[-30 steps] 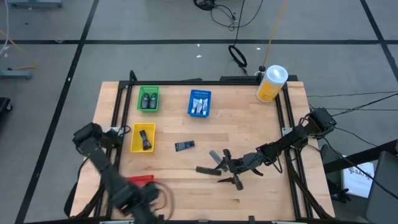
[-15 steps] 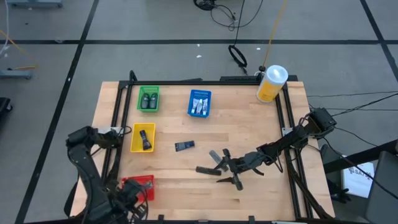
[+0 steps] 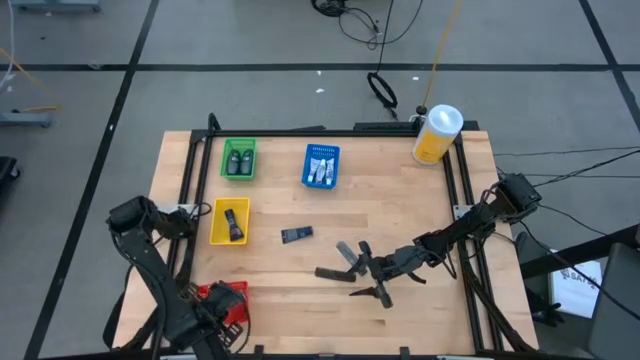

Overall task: Pick & Place Travel size toiletries
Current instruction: Put the black comb in the red basket

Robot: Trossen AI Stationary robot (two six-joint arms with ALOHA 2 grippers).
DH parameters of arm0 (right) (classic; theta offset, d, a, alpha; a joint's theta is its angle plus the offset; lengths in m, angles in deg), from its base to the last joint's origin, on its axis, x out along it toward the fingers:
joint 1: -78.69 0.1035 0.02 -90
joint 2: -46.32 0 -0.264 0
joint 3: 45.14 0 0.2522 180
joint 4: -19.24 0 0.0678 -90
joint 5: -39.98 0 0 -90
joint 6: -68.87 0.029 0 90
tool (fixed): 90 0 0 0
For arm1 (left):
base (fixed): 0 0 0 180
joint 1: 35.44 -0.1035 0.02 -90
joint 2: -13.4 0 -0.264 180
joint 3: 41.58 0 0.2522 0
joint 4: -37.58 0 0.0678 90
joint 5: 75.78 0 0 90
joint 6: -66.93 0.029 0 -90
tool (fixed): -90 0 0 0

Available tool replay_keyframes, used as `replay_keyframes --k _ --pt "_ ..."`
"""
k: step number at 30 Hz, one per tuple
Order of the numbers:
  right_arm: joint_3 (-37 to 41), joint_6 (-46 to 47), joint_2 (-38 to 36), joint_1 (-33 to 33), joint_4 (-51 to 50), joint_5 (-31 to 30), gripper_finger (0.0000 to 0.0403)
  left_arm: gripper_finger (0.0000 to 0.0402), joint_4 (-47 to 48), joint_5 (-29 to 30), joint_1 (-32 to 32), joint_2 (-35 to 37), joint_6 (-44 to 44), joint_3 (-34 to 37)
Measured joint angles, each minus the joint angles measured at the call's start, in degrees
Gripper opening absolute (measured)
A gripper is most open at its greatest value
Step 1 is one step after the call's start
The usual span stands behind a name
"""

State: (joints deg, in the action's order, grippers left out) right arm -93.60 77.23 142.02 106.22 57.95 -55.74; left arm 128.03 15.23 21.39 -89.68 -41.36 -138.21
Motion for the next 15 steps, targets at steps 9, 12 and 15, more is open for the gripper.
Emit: replay_keyframes --k 9,12,15 --pt "0.0 0.6 0.0 0.0 0.0 0.0 0.024 0.0017 -17.2 0.5 -0.6 8.9 0.0 15.4" --pt "0.0 0.5 0.0 0.0 0.0 0.0 0.024 0.0018 -21.6 0.5 -0.6 10.6 1.0 19.2" --pt "0.0 0.4 0.0 0.0 0.0 0.0 0.024 0.0022 -23.0 0.5 -0.6 12.0 1.3 21.0"
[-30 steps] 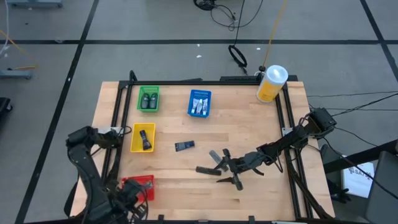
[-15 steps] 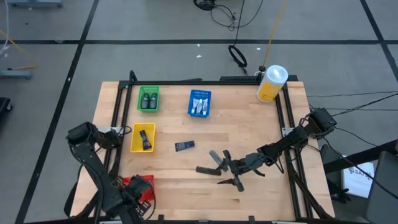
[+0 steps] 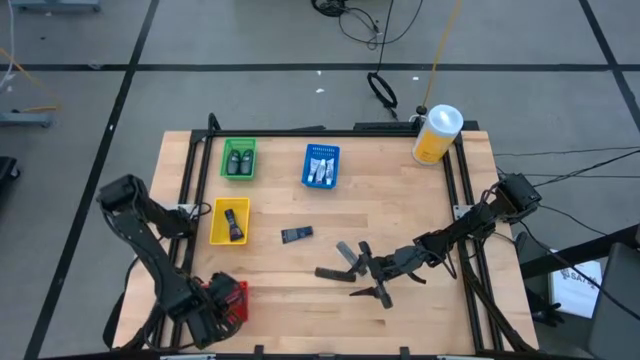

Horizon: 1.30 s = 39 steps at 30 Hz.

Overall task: Pick & Place Travel size toiletries
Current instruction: Put the black comb in the red basket, then put the blue shaving cream in the yellow basket

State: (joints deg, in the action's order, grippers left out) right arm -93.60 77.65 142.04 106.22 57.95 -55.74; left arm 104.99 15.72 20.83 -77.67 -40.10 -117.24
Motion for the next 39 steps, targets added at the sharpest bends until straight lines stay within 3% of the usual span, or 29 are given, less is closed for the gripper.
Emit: replay_keyframes --k 7,12,14,17,20,23,26,31,39 --pt "0.0 0.0 0.0 0.0 0.0 0.0 0.024 0.0098 3.9 0.4 0.1 3.7 -0.6 0.7" --pt "0.0 0.0 0.0 0.0 0.0 0.0 0.024 0.0164 9.0 -3.0 0.1 7.7 0.8 0.7" --pt "0.0 0.0 0.0 0.0 0.0 0.0 0.024 0.0182 11.8 -1.1 0.0 9.8 0.2 0.7" --pt "0.0 -0.2 0.0 0.0 -0.4 -0.1 0.024 0.0196 14.9 9.4 -0.7 12.3 0.4 0.7" --pt "0.0 -1.3 0.0 0.0 -1.5 -0.2 0.024 0.0199 14.3 26.6 -2.1 12.8 5.5 0.7" --pt "0.0 -2.0 0.0 -0.1 -3.7 -2.2 0.024 0.02 8.9 42.9 -4.3 11.8 16.0 0.7" --pt "0.0 -3.8 0.0 -0.2 -7.4 -5.5 0.024 0.02 -1.1 49.9 -8.4 9.4 31.3 0.7" --pt "0.0 -8.6 0.0 -0.2 -10.4 -6.3 0.024 0.02 -23.6 47.7 -17.7 3.0 57.9 0.7" --pt "0.0 -3.4 -1.9 1.6 -19.1 -6.1 0.024 0.02 -58.3 29.2 -28.0 -12.0 90.6 0.6"
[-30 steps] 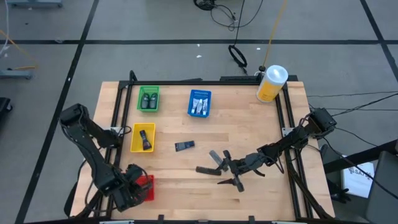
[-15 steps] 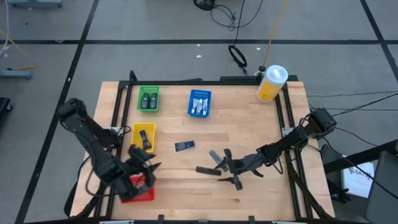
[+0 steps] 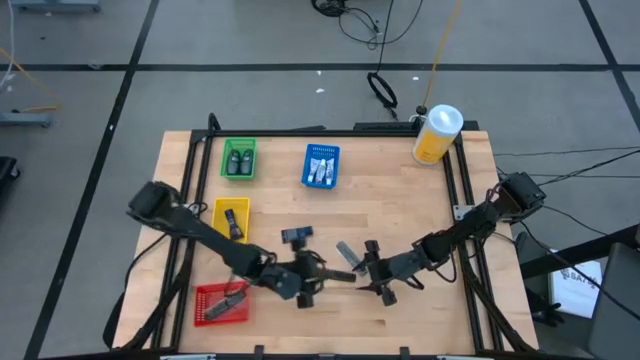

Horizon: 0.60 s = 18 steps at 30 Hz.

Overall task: Pick & Place Travel size toiletries
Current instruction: Put the blue shaving cream in the yellow basket

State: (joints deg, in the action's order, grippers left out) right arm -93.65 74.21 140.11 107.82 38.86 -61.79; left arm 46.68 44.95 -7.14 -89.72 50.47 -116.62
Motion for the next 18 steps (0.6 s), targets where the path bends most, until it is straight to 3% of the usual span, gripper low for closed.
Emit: replay_keyframes --k 3,7,12,18 --pt "0.0 3.0 0.0 2.1 -2.0 0.0 0.024 0.02 -7.6 -2.8 -1.7 -5.0 6.3 0.0" --pt "0.0 2.8 0.4 4.9 -2.0 -0.1 0.024 0.02 -10.0 0.2 -3.1 -8.3 7.3 0.0" --pt "0.0 1.4 0.4 5.8 -1.0 -0.4 0.024 0.02 1.7 9.8 -4.4 -7.0 -5.0 0.0" --pt "0.0 1.5 0.4 5.7 -1.1 -0.4 0.024 0.02 19.0 10.5 -7.3 -5.6 -21.2 0.1"
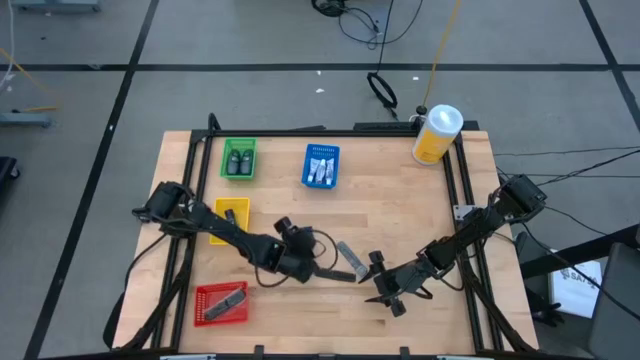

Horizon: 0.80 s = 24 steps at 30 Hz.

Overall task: Pick & Place Travel size toiletries
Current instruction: Put the blue shaving cream in the yellow basket

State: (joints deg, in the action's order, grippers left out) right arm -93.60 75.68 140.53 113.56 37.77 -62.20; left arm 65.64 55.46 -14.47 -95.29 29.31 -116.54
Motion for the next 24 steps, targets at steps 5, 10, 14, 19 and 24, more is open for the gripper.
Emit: replay_keyframes --k 5,10,14,19,24 --pt "0.0 0.0 0.0 0.0 0.1 0.0 0.024 0.02 4.1 -1.9 -2.6 -0.6 -4.7 0.0" --pt "0.0 0.0 0.0 0.0 0.2 0.0 0.024 0.02 5.0 -5.3 -4.7 -0.9 -4.5 -0.1" --pt "0.0 0.0 0.0 0.0 0.4 0.0 0.024 0.02 5.3 -8.9 -5.7 -0.9 -4.3 0.4" --pt "0.0 0.0 0.0 0.0 0.3 0.0 0.024 0.02 4.1 -9.9 -5.9 -0.8 -5.5 2.9" --pt "0.0 0.0 0.0 0.0 0.4 0.0 0.024 0.0192 4.0 -9.8 -5.3 -0.8 -5.4 3.2"
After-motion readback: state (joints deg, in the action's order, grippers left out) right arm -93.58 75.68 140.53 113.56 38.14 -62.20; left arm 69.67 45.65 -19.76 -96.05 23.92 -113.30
